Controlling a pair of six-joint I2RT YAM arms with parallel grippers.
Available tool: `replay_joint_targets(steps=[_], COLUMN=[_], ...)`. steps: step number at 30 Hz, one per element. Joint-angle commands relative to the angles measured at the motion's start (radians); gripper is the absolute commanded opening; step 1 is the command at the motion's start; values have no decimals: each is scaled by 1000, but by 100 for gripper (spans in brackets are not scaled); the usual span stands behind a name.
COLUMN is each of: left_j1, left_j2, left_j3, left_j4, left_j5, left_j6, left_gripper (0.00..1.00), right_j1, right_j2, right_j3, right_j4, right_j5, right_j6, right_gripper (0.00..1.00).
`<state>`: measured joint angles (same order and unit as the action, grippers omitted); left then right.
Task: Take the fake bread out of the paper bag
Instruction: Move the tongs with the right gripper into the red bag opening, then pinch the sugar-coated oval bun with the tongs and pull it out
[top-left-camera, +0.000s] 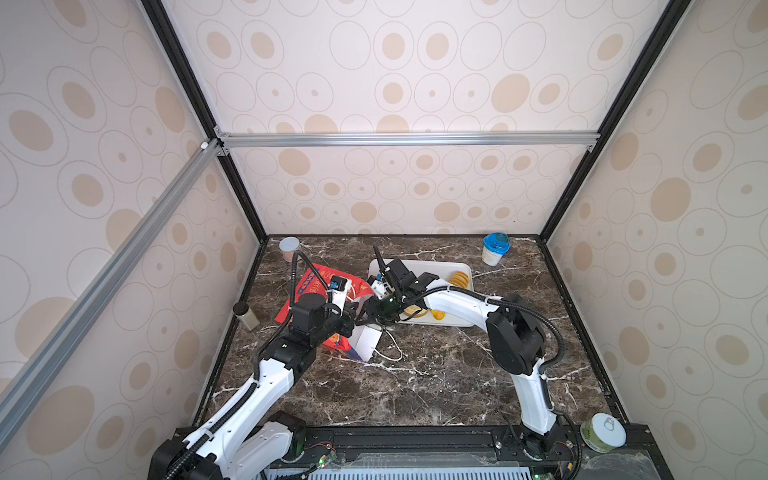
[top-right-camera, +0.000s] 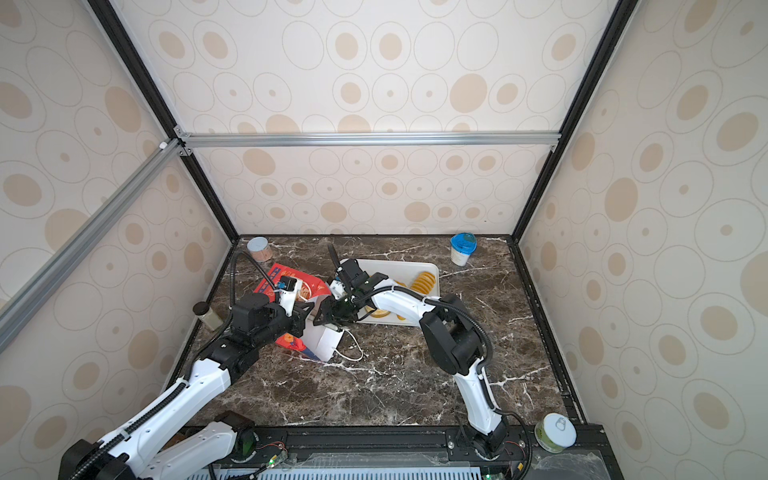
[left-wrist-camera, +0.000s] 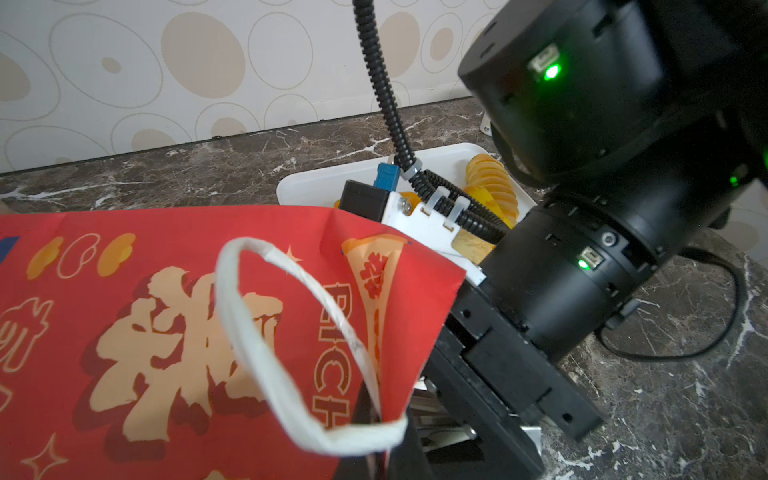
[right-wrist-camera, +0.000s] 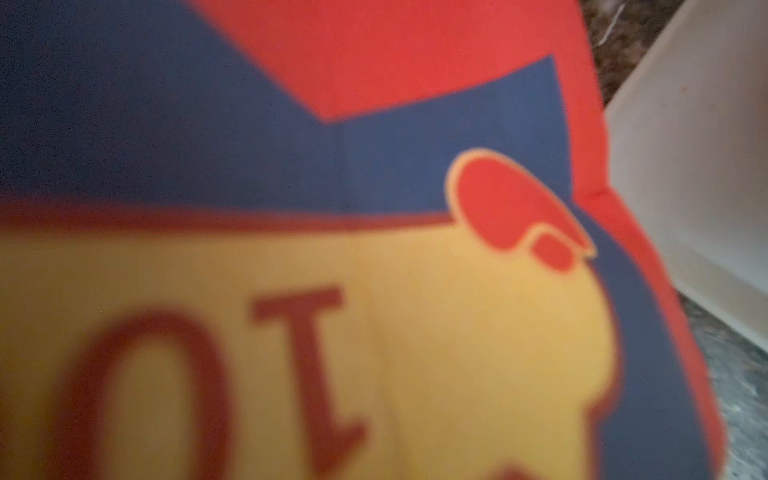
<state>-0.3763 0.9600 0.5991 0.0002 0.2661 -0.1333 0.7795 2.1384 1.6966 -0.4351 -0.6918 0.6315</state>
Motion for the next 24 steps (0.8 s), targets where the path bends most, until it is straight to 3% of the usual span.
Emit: replay_joint_targets(steps=[1,6,14,24], left_j1=[-11,-11,-10,-8], left_j2=[-36,-100,-107,-100], left_j3=[-3,-7,37,60], left_j4=[-14,-47,-109,-104], left_j5=[60,29,-32,-90], left_j6=[5,7,6,17], left_gripper=[0,0,0,0], right_j1=[6,9,6,6], right_j2=[49,115,11,-222], right_j3=[68,109,-18,-274], right_j4=[35,37,65,101], right_j5=[-11,-39,-37,-44], right_j6=[11,11,-11,-41], right_gripper=[54,44,6,0])
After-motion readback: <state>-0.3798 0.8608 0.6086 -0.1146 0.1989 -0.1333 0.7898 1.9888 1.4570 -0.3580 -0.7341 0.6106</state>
